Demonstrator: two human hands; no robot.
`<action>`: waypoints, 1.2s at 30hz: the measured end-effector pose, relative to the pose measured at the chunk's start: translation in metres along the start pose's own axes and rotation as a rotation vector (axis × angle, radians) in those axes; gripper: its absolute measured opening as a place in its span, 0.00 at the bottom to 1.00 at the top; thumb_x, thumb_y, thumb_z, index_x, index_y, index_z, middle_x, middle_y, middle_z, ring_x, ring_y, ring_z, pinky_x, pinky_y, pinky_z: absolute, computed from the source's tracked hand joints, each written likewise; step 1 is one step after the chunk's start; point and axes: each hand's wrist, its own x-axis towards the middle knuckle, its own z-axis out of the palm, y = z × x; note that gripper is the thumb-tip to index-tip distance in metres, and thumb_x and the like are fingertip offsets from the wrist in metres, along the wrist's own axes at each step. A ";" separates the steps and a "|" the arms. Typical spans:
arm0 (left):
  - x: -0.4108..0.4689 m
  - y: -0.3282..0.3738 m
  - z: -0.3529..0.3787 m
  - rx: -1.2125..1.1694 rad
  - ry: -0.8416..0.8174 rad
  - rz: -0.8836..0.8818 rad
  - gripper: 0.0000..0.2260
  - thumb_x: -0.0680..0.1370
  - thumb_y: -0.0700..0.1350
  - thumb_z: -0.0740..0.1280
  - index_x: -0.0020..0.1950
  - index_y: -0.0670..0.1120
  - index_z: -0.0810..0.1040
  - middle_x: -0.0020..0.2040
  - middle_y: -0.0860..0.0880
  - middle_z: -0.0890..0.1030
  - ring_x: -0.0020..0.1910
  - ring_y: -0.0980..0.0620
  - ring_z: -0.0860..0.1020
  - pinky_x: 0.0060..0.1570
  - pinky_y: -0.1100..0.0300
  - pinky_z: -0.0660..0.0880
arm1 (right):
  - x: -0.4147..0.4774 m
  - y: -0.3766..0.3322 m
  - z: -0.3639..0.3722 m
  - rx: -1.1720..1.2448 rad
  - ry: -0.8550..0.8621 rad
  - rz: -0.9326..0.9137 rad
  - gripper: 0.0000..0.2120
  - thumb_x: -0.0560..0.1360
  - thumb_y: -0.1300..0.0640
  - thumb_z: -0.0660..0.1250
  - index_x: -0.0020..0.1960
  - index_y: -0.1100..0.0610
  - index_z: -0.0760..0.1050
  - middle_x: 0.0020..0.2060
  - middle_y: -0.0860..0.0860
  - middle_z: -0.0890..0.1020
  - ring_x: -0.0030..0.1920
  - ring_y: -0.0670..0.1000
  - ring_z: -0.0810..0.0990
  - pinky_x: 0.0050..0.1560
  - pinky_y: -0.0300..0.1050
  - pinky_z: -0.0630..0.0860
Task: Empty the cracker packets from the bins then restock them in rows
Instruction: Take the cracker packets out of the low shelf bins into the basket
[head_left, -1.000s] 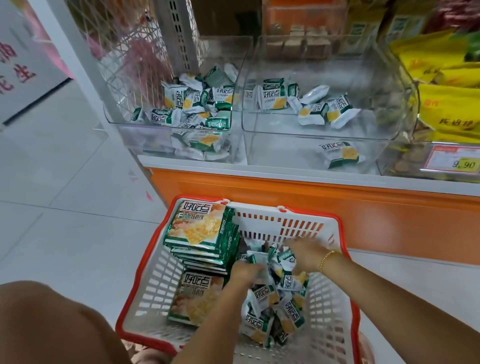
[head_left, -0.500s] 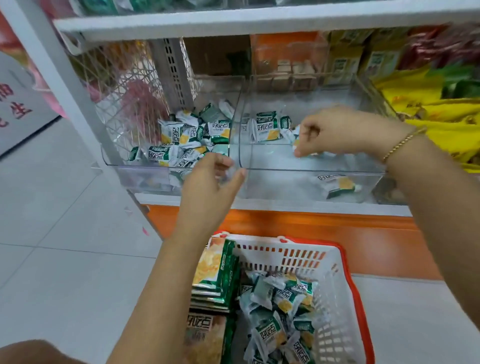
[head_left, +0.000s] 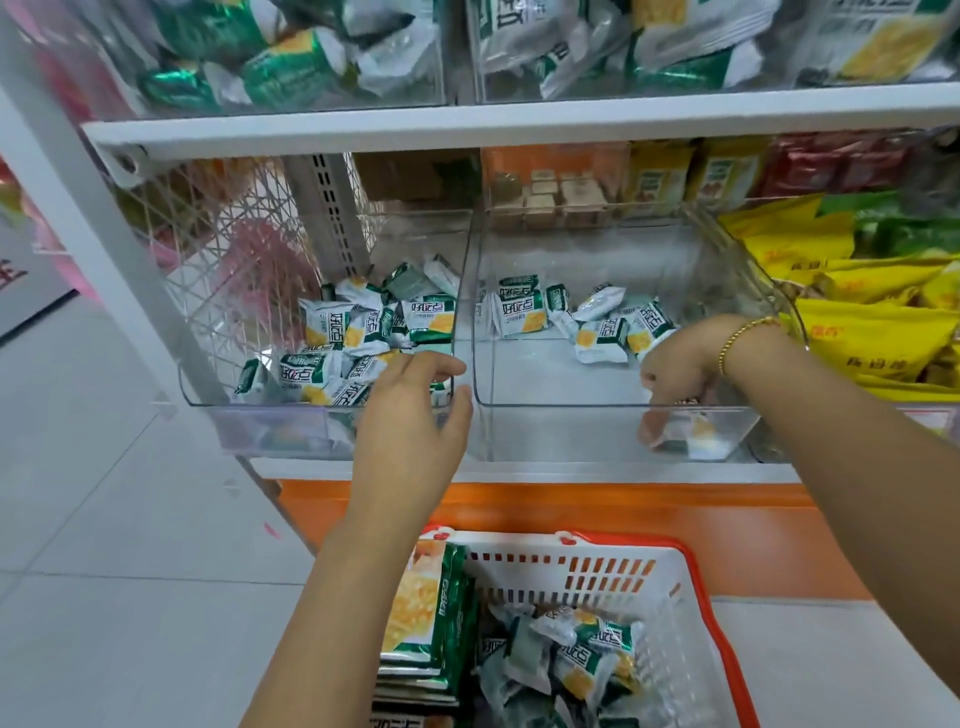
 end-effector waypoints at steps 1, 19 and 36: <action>0.001 -0.002 0.000 -0.021 -0.016 0.004 0.07 0.77 0.43 0.66 0.55 0.48 0.78 0.51 0.54 0.76 0.48 0.60 0.74 0.46 0.66 0.66 | 0.001 -0.001 -0.003 0.008 -0.018 -0.006 0.29 0.60 0.37 0.77 0.45 0.57 0.71 0.36 0.49 0.73 0.36 0.51 0.73 0.39 0.45 0.76; 0.004 -0.023 -0.007 -0.168 -0.102 -0.037 0.06 0.76 0.41 0.67 0.43 0.52 0.77 0.43 0.58 0.80 0.46 0.64 0.76 0.40 0.75 0.69 | 0.025 -0.025 -0.033 0.202 -0.108 -0.145 0.15 0.70 0.56 0.75 0.55 0.57 0.81 0.43 0.47 0.80 0.43 0.44 0.76 0.40 0.34 0.76; 0.003 -0.022 -0.005 -0.169 -0.085 -0.054 0.05 0.76 0.41 0.68 0.43 0.51 0.79 0.44 0.59 0.79 0.47 0.63 0.76 0.42 0.72 0.69 | 0.042 -0.020 -0.041 0.378 0.287 -0.162 0.30 0.65 0.38 0.74 0.60 0.53 0.74 0.54 0.47 0.75 0.51 0.50 0.78 0.51 0.44 0.76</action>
